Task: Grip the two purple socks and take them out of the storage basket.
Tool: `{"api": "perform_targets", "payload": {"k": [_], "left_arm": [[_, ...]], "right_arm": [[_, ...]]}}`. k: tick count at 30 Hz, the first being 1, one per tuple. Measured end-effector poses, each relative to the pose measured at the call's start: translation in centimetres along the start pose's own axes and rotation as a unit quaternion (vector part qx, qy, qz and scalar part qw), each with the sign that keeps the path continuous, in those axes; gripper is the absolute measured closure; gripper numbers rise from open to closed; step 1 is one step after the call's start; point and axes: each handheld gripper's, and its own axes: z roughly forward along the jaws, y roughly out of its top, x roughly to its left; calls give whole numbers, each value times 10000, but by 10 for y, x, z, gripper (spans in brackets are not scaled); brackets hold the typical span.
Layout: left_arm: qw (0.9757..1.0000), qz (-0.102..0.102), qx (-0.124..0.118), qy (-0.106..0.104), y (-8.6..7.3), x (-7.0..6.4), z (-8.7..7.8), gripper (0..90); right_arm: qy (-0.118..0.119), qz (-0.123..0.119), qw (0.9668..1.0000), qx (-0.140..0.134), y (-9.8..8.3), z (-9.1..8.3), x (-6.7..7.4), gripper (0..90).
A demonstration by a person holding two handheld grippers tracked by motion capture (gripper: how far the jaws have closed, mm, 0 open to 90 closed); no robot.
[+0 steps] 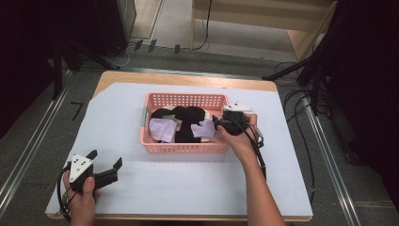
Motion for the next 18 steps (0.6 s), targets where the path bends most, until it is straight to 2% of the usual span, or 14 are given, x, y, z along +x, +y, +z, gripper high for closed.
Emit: {"api": "perform_targets", "payload": {"k": [6, 9, 10, 11, 12, 13, 15, 17, 18], "left_arm": [[10000, 5, 2, 0, 0, 0, 0, 82], [10000, -2, 1, 1, 0, 0, 0, 83], [10000, 1, 3, -1, 0, 0, 0, 82], [10000, 1, 3, -1, 0, 0, 0, 82], [10000, 2, 2, -2, 0, 0, 0, 82], [10000, -1, 2, -1, 0, 0, 0, 82], [10000, 0, 3, -1, 0, 0, 0, 83], [10000, -3, 7, -3, 0, 0, 0, 83], [10000, -3, 7, -3, 0, 0, 0, 83]], "right_arm": [[-48, -117, 9998, 177, 0, -1, 1, 589], [-86, -234, 9986, 464, -3, 3, 3, 689], [-152, -354, 9981, 479, -5, 4, 2, 747], [-152, -354, 9981, 479, -5, 4, 2, 747], [-191, -354, 9979, 513, -5, 3, 0, 869], [-133, -256, 9981, 551, -4, 2, -1, 881], [-106, -214, 9983, 532, -4, 1, -3, 888], [3, -120, 9994, 330, -4, -4, -3, 894], [3, -120, 9994, 330, -4, -4, -3, 894]]}}
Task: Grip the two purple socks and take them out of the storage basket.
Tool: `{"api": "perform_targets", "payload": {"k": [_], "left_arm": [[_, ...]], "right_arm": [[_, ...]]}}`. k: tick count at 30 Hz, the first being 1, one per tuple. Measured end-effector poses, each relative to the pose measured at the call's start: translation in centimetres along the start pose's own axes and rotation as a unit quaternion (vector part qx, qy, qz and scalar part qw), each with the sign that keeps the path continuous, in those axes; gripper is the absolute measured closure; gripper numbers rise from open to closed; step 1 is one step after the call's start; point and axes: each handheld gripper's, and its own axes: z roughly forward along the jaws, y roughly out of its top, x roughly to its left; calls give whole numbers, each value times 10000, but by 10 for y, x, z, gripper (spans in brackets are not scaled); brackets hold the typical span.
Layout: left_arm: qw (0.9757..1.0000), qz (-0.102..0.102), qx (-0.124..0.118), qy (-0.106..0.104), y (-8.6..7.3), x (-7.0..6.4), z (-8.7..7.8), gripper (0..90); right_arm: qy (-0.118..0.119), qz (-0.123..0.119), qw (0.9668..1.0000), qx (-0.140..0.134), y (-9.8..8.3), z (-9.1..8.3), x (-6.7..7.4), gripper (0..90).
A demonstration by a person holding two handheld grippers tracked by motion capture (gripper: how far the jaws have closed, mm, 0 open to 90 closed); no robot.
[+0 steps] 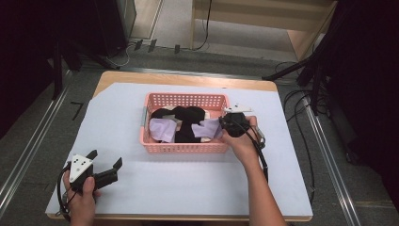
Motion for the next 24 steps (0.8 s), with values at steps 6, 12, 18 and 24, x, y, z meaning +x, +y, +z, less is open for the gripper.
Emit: {"api": "perform_targets", "payload": {"k": [6, 12, 18, 24], "left_arm": [[10000, -8, 6, 2, 0, 0, 0, 83], [10000, 18, -3, 10, 0, 0, 0, 82], [10000, 28, 1, 34, 0, 0, 0, 83], [10000, 29, -2, 37, 0, -1, 0, 83]], "right_arm": [[144, 235, 9963, -814, 6, -18, -2, 896], [121, 295, 9896, -1403, 11, -30, 2, 896], [40, 512, 9824, -1798, 14, -37, 1, 895], [56, 701, 9773, -2000, 16, -41, -2, 895]]}}
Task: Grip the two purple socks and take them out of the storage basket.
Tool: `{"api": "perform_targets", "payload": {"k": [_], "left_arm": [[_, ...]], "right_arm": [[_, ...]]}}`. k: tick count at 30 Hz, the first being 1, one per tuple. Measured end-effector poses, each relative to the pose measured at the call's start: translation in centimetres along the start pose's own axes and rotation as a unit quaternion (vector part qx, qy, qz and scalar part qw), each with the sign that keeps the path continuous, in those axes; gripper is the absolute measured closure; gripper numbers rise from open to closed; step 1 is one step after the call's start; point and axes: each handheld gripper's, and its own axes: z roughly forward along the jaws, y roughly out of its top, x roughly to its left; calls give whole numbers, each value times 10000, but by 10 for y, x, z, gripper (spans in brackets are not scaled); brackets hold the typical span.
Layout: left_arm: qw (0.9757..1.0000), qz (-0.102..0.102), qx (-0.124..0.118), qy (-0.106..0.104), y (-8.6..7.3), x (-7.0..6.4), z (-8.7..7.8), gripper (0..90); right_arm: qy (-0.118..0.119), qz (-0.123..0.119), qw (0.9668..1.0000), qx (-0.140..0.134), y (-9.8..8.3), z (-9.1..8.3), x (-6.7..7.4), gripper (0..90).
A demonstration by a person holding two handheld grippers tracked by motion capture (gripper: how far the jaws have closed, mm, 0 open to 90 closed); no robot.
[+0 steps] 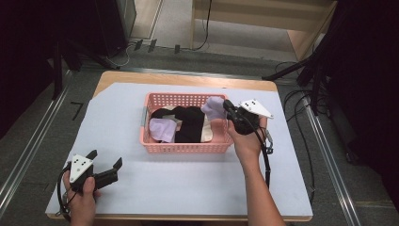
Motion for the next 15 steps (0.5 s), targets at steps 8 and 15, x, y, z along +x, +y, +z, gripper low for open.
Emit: {"api": "perform_targets", "payload": {"k": [8, 15], "left_arm": [[10000, -25, 11, -13, 0, 0, 0, 83], [10000, -20, 10, -8, 0, 0, 0, 82]], "right_arm": [[-121, -14, 9993, -358, 6, -8, -3, 895], [-158, -13, 9979, -623, 13, -16, -6, 895]]}}
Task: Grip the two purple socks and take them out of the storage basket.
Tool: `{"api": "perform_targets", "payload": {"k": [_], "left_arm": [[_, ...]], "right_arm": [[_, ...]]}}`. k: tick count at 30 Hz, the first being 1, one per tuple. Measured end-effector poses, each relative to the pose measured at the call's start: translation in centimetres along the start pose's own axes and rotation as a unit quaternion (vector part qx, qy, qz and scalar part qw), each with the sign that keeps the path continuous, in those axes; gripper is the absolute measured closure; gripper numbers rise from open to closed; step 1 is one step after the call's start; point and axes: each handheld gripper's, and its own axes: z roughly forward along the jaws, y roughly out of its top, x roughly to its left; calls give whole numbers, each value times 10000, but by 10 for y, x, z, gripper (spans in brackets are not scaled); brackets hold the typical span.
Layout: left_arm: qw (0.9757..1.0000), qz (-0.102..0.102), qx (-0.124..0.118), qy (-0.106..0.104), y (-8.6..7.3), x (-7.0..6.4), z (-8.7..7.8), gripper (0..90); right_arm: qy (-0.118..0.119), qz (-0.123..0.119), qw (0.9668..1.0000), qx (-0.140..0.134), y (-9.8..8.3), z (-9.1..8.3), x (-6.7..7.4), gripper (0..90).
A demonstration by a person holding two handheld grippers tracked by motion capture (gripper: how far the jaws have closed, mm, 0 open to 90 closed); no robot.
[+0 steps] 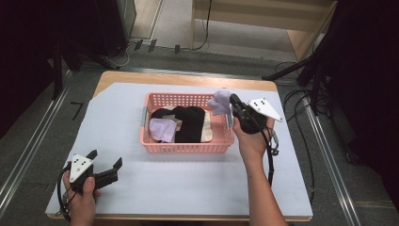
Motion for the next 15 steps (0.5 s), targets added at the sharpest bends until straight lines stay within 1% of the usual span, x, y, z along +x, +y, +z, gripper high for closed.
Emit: {"api": "perform_targets", "payload": {"k": [2, 5, 6, 8, 9, 10, 11, 12, 13, 14, 15], "left_arm": [[10000, -2, -3, -6, 0, 0, 0, 82], [10000, -4, -2, -10, 0, 0, 0, 83], [10000, -4, -2, -10, 0, 0, 0, 83], [10000, -3, -5, -9, 0, 0, 0, 83], [10000, -5, -7, -10, 0, 0, 0, 82], [10000, -2, -3, -7, 0, 0, 0, 83], [10000, -2, -3, -7, 0, 0, 0, 83], [10000, -1, -1, -3, 0, 0, 0, 83], [10000, 0, -3, 2, 0, 0, 0, 82], [10000, 0, -2, -1, 0, 0, 0, 82], [10000, 14, -8, 2, 0, 0, 0, 83]], "right_arm": [[-40, 7, 10000, -61, 4, -3, -3, 894], [-122, 79, 9998, -120, 8, -8, -9, 894], [-122, 79, 9998, -120, 8, -8, -9, 894], [-199, 73, 9997, -157, 10, -11, -15, 894], [-226, 78, 9996, -158, 10, -13, -19, 894], [-320, 102, 9993, -173, 11, -18, -27, 894], [-356, 103, 9992, -169, 10, -20, -30, 894], [-356, 103, 9992, -169, 10, -20, -30, 894], [-406, 121, 9989, -180, 10, -22, -34, 894], [-494, 159, 9985, -196, 8, -27, -43, 894], [-538, 173, 9982, -193, 6, -30, -48, 894]]}}
